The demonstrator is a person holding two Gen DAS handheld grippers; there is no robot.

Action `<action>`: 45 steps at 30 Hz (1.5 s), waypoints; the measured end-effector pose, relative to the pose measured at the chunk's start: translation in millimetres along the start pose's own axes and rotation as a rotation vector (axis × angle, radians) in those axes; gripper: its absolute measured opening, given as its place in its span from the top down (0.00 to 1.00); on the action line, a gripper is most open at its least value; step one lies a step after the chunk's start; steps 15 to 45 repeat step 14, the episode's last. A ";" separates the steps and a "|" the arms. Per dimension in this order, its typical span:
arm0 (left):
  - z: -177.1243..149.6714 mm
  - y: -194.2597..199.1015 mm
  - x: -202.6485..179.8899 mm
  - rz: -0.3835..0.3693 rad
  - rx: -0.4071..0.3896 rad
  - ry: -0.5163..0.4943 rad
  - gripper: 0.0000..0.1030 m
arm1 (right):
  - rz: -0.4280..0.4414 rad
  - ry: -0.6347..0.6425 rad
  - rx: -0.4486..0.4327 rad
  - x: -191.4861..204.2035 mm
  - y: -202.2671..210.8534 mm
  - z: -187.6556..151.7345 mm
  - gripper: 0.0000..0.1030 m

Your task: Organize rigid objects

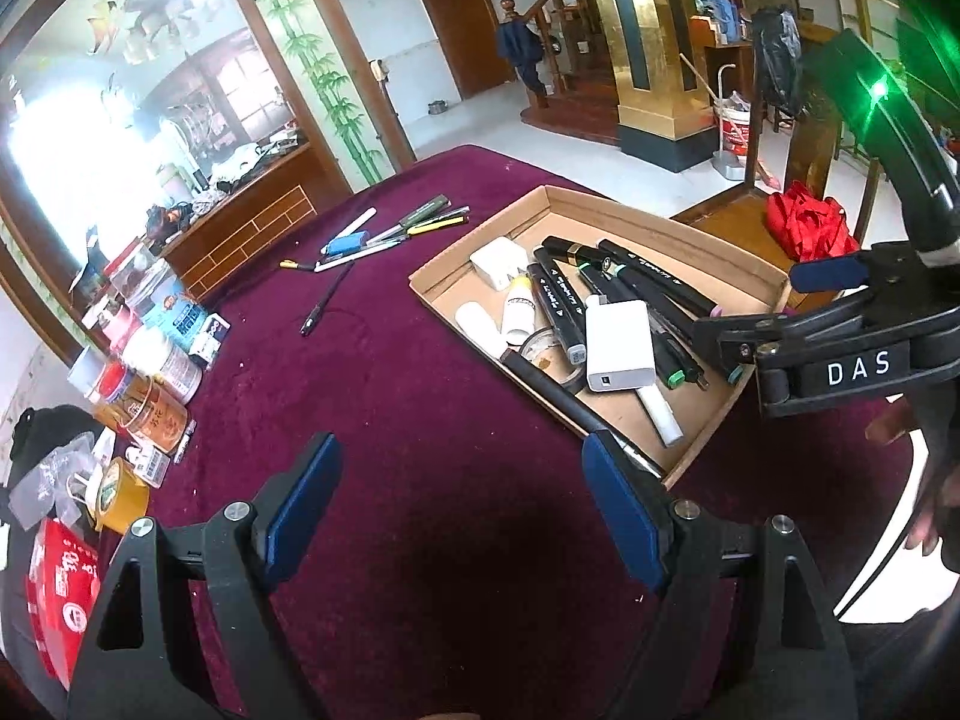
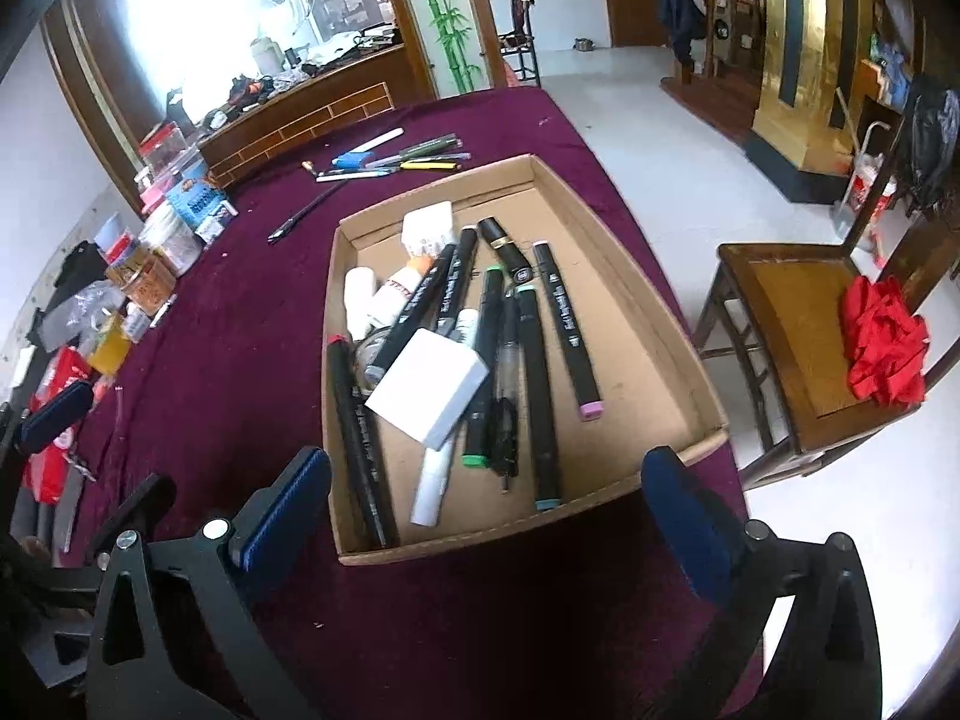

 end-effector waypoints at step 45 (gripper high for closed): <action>-5.4 -6.5 -1.9 -0.031 0.025 0.019 0.20 | 0.017 0.014 0.022 8.7 -6.9 -2.6 0.01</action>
Point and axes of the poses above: each gripper's, at about its wrist camera, not at the fingertips, and y roughly against the way its jaws point, x to its left, z to its top, the point moved 10 cm from there along -y, roughly the way its jaws point, and after that the axes turned 3 degrees about -y, right-handed, at the moved point
